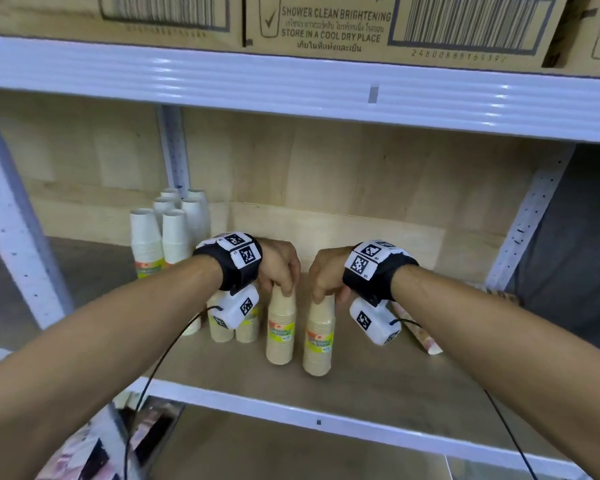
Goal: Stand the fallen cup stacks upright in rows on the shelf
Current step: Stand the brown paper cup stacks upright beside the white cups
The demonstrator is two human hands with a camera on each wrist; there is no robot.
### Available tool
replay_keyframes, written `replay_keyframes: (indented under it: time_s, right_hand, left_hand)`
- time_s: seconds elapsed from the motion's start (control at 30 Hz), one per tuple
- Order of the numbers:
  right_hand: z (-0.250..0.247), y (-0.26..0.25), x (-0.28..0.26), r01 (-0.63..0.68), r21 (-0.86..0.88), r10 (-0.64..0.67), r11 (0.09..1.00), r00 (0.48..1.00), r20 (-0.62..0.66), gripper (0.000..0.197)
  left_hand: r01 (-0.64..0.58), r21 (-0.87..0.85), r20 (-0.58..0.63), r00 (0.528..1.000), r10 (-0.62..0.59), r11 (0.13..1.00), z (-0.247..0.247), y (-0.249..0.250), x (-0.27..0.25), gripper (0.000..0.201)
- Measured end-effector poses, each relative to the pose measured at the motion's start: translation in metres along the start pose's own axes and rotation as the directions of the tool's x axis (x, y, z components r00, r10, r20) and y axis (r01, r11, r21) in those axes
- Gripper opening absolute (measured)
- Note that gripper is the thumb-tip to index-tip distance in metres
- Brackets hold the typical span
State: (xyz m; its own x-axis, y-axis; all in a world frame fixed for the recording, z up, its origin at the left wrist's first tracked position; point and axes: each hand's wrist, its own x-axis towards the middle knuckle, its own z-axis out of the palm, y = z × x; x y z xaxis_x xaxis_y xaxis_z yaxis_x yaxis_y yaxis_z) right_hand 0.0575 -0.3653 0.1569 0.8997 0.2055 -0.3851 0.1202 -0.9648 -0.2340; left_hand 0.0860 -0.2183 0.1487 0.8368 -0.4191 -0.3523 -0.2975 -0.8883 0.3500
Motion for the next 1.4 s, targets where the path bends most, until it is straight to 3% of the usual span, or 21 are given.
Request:
replay_keyframes:
  time_s: [0.13, 0.27, 0.43, 0.67, 1.03, 1.23, 1.4]
  right_hand:
    - [0.013, -0.04, 0.005, 0.115, 0.044, -0.117, 0.992, 0.992, 0.046, 0.009]
    - [0.018, -0.063, 0.013, 0.212, 0.075, -0.217, 0.975, 0.973, 0.076, 0.017]
    - [0.026, -0.095, 0.02, 0.302, 0.071, -0.304, 0.951, 0.953, 0.013, 0.008]
    - [0.031, -0.11, 0.028, 0.314, -0.017, -0.314, 0.949, 0.948, -0.05, 0.018]
    - [0.031, -0.109, 0.032, 0.323, -0.063, -0.328, 0.944, 0.939, -0.1, 0.016]
    - [0.022, -0.109, 0.029, 0.313, -0.054, -0.317, 0.948, 0.942, -0.107, 0.028]
    - [0.007, -0.092, 0.022, 0.257, -0.081, -0.268, 0.963, 0.947, -0.175, 0.033]
  left_hand:
    - [0.078, 0.004, -0.027, 0.997, -0.078, 0.997, 0.002, -0.032, -0.036, 0.028]
    - [0.13, 0.047, -0.045, 0.991, -0.128, 0.99, 0.0, -0.051, -0.052, 0.028]
    - [0.183, 0.032, -0.099, 0.979, -0.179, 0.983, 0.0, -0.076, -0.072, 0.022]
    - [0.179, 0.053, -0.156, 0.973, -0.169, 0.982, 0.006, -0.092, -0.08, 0.034]
    - [0.158, 0.033, -0.176, 0.973, -0.15, 0.987, 0.006, -0.097, -0.078, 0.03]
    - [0.185, -0.028, -0.185, 0.965, -0.187, 0.982, -0.01, -0.092, -0.076, 0.032]
    - [0.148, -0.016, -0.232, 0.961, -0.148, 0.989, -0.035, -0.074, -0.068, 0.03]
